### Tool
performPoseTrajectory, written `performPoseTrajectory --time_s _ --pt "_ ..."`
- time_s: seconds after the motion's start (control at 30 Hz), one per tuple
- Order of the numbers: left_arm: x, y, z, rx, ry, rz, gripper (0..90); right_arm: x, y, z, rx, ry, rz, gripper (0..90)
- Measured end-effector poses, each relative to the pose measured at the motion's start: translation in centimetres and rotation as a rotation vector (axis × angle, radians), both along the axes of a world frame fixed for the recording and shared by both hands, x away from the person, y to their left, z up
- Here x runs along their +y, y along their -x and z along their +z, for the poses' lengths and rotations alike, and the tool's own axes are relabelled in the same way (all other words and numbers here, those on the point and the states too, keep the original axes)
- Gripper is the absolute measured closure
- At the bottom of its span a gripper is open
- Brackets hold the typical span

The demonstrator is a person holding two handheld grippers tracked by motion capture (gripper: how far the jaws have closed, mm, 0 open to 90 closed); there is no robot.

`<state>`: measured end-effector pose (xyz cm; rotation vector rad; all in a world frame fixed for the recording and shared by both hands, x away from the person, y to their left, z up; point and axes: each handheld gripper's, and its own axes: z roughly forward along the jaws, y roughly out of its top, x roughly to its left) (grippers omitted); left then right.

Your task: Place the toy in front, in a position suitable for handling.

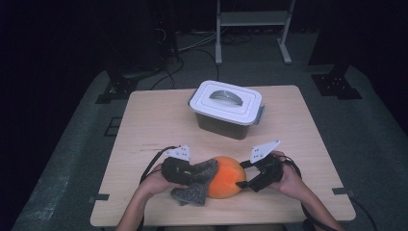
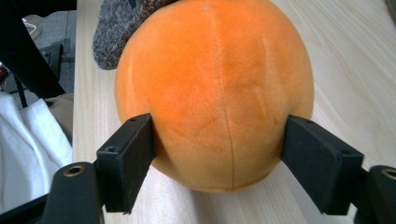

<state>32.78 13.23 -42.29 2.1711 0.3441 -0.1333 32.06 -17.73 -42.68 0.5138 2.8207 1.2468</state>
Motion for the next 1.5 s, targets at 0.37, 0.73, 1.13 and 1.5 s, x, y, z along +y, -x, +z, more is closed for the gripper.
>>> performPoseTrajectory --time_s 0.37,0.73,1.13,1.5 --pt "-2.0 1.0 2.1 -0.092 0.034 -0.04 69.6 1.5 1.0 0.6 -0.09 0.054 0.026 23.9" --pt "1.1 -0.2 0.7 -0.01 0.034 0.036 69.7 0.8 0.0 -0.4 -0.021 0.034 0.005 21.7" --pt "0.6 0.5 2.7 -0.083 0.072 0.021 69.8 1.0 0.5 1.4 -0.028 -0.03 -0.019 49.5" --pt "1.1 0.1 2.0 -0.046 0.051 0.044 70.3 0.8 0.7 2.4 -0.076 -0.086 -0.019 35.2"
